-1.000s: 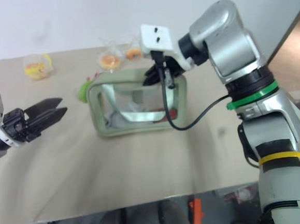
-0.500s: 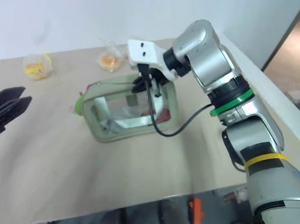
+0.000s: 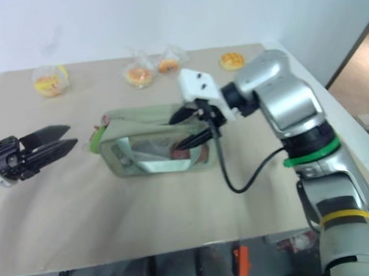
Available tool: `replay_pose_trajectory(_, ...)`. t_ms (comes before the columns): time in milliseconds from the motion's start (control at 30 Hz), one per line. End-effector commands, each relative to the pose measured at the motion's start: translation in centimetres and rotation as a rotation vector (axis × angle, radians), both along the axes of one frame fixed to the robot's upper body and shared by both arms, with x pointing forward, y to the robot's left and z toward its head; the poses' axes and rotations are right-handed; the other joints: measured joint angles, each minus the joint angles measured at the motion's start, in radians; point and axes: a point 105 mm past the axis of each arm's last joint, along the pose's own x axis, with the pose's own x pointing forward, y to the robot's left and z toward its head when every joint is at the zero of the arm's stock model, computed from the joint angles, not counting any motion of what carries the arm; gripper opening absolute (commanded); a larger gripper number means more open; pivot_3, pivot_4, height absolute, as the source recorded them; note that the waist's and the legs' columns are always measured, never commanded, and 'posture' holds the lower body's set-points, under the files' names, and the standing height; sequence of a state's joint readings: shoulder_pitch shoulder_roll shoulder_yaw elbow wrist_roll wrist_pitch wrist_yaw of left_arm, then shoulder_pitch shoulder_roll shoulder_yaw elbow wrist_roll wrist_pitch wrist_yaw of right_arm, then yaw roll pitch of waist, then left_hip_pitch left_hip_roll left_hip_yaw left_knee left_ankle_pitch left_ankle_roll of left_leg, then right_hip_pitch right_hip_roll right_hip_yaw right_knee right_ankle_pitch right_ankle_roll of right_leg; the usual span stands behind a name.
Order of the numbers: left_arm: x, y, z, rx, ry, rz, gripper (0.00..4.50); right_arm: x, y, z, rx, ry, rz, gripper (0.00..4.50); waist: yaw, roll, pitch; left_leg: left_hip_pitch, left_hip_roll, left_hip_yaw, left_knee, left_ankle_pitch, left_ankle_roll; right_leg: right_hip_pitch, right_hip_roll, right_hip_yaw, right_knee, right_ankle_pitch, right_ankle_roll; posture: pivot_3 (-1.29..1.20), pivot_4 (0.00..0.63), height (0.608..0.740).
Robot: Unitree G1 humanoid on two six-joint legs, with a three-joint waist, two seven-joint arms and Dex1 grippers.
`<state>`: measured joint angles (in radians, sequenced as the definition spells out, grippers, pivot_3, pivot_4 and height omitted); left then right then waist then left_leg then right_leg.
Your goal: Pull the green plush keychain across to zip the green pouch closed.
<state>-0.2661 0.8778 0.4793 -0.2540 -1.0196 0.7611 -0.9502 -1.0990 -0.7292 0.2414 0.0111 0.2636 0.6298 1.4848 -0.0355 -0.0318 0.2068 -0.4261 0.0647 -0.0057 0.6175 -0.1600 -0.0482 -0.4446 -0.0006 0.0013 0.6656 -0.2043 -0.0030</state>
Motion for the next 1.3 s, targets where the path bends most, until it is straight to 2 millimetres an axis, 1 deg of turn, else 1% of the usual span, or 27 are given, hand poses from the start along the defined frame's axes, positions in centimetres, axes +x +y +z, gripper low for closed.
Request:
replay_pose_trajectory(33,-0.2,0.3,1.2,0.045,-0.038,-0.025,3.26,0.1,-2.0,3.6,0.136,-0.068,-0.110,3.02,-0.002,0.000,0.000,0.000,0.000,0.000,0.000,0.000,0.000,0.000,0.000,0.000,0.000,0.000,0.000,0.00,0.150,0.740)
replay_pose_trajectory(67,-0.2,0.5,1.2,0.056,-0.033,-0.033,3.26,0.2,-2.9,4.0,0.160,-0.073,-0.149,3.02,-0.004,0.000,0.000,0.000,0.000,0.001,0.000,0.000,0.000,0.000,0.000,0.001,0.000,0.000,0.000,0.00,0.150,0.740)
replay_pose_trajectory(133,-0.2,0.9,1.2,0.069,-0.019,-0.045,3.26,0.4,-4.7,4.2,0.180,-0.073,-0.228,3.02,-0.005,0.000,0.000,0.001,0.000,0.001,0.000,0.000,0.000,0.000,0.000,0.001,0.000,0.000,0.000,0.00,0.150,0.740)
replay_pose_trajectory(233,0.0,1.2,1.0,0.088,0.004,-0.061,3.26,0.5,-6.9,2.7,0.160,-0.047,-0.330,3.02,-0.004,0.000,0.000,0.001,0.000,0.001,-0.001,-0.001,0.000,0.000,0.000,0.001,0.000,-0.002,-0.001,0.00,0.150,0.740)
replay_pose_trajectory(300,0.3,1.3,0.7,0.093,0.018,-0.068,3.26,0.3,-7.8,1.2,0.141,-0.013,-0.376,3.02,-0.004,0.000,0.000,0.001,0.000,0.001,-0.001,-0.001,0.000,0.000,0.000,0.001,0.000,-0.002,0.000,0.00,0.150,0.740)
replay_pose_trajectory(367,0.6,1.3,0.6,0.095,0.026,-0.073,3.26,0.0,-8.2,-0.2,0.123,0.010,-0.396,3.02,-0.004,0.000,0.000,0.000,0.000,0.001,-0.001,-0.001,0.000,0.000,0.000,0.001,0.000,-0.002,0.000,0.00,0.150,0.740)
replay_pose_trajectory(500,1.0,1.4,0.3,0.100,0.043,-0.081,3.26,0.2,-7.9,-2.4,0.123,0.066,-0.432,3.02,-0.010,0.000,0.000,0.000,0.000,0.002,-0.001,-0.002,0.000,-0.001,0.000,0.002,0.000,-0.002,0.000,0.00,0.150,0.740)
replay_pose_trajectory(600,1.2,1.6,0.2,0.106,0.051,-0.074,3.26,0.4,-7.4,-3.2,0.120,0.082,-0.424,3.02,-0.011,0.000,0.000,0.001,0.000,0.002,-0.001,-0.001,0.000,-0.001,0.000,0.003,0.000,-0.001,0.001,0.00,0.150,0.740)
replay_pose_trajectory(767,1.5,2.6,0.2,0.100,0.068,-0.042,3.26,1.2,-6.1,-3.5,0.132,0.090,-0.410,3.02,-0.011,0.000,0.000,0.000,0.000,0.002,0.000,-0.001,0.000,-0.001,0.000,0.003,0.000,-0.001,0.001,0.00,0.150,0.740)
replay_pose_trajectory(867,1.4,2.9,-0.1,0.098,0.079,-0.027,3.26,1.0,-5.4,-3.4,0.133,0.100,-0.374,3.02,-0.010,0.000,0.000,0.000,0.000,0.002,-0.001,-0.002,0.000,-0.001,0.000,0.003,0.000,-0.002,0.001,0.00,0.150,0.740)
replay_pose_trajectory(933,1.4,3.1,-0.3,0.098,0.086,-0.020,3.26,1.1,-5.3,-3.5,0.125,0.090,-0.373,3.02,-0.010,0.000,0.000,-0.001,0.000,0.002,-0.001,-0.002,0.001,-0.001,0.000,0.003,0.000,-0.002,0.001,0.00,0.150,0.740)
replay_pose_trajectory(1000,1.3,3.2,-0.5,0.099,0.091,-0.016,3.26,1.7,-5.4,-3.3,0.135,0.079,-0.398,3.02,-0.010,0.000,0.000,-0.001,0.000,0.002,-0.001,-0.002,0.001,-0.001,0.000,0.003,0.000,-0.002,0.001,0.00,0.150,0.740)
replay_pose_trajectory(1033,1.3,3.2,-0.6,0.100,0.093,-0.017,3.26,1.9,-5.5,-3.2,0.142,0.078,-0.404,2.50,-0.010,0.000,0.000,-0.001,0.000,0.002,-0.001,-0.002,0.001,-0.001,0.000,0.003,0.000,-0.002,0.001,0.00,0.150,0.740)
replay_pose_trajectory(1100,1.2,3.2,-0.7,0.105,0.097,-0.020,3.26,1.8,-5.5,-3.1,0.151,0.077,-0.399,1.92,-0.010,0.000,0.000,-0.001,0.000,0.002,0.000,-0.002,0.001,-0.001,0.000,0.003,0.000,-0.002,0.001,0.00,0.150,0.740)
replay_pose_trajectory(1167,1.2,3.2,-0.8,0.112,0.102,-0.020,3.26,1.7,-5.5,-3.1,0.148,0.076,-0.392,1.21,-0.010,0.000,0.000,-0.001,0.000,0.002,0.000,-0.002,0.001,-0.001,0.000,0.003,0.000,-0.002,0.001,0.00,0.150,0.740)
replay_pose_trajectory(1200,1.2,3.3,-1.0,0.128,0.104,-0.017,3.26,1.6,-5.5,-3.1,0.147,0.077,-0.389,0.96,-0.010,0.000,0.000,-0.001,0.000,0.002,0.000,-0.002,0.001,-0.001,0.000,0.003,0.000,-0.002,0.001,0.00,0.150,0.740)
replay_pose_trajectory(1233,1.2,3.4,-1.1,0.140,0.107,-0.015,3.26,1.5,-5.5,-3.2,0.146,0.079,-0.387,0.51,-0.010,0.000,0.000,0.000,0.000,0.002,0.000,-0.002,0.001,-0.001,0.000,0.003,0.000,-0.002,0.001,0.00,0.150,0.740)
replay_pose_trajectory(1267,1.2,3.5,-1.2,0.146,0.109,-0.013,3.26,1.5,-5.5,-3.3,0.145,0.080,-0.387,0.16,-0.010,0.000,0.000,0.000,0.000,0.002,0.000,-0.002,0.001,-0.001,0.000,0.003,0.000,-0.002,0.001,0.00,0.150,0.740)
replay_pose_trajectory(1300,1.2,3.5,-1.2,0.148,0.110,-0.013,3.26,1.5,-5.5,-3.3,0.147,0.082,-0.389,0.07,-0.010,0.000,0.000,0.000,0.000,0.002,0.000,-0.002,0.001,-0.001,0.000,0.003,0.000,-0.002,0.001,0.00,0.150,0.740)
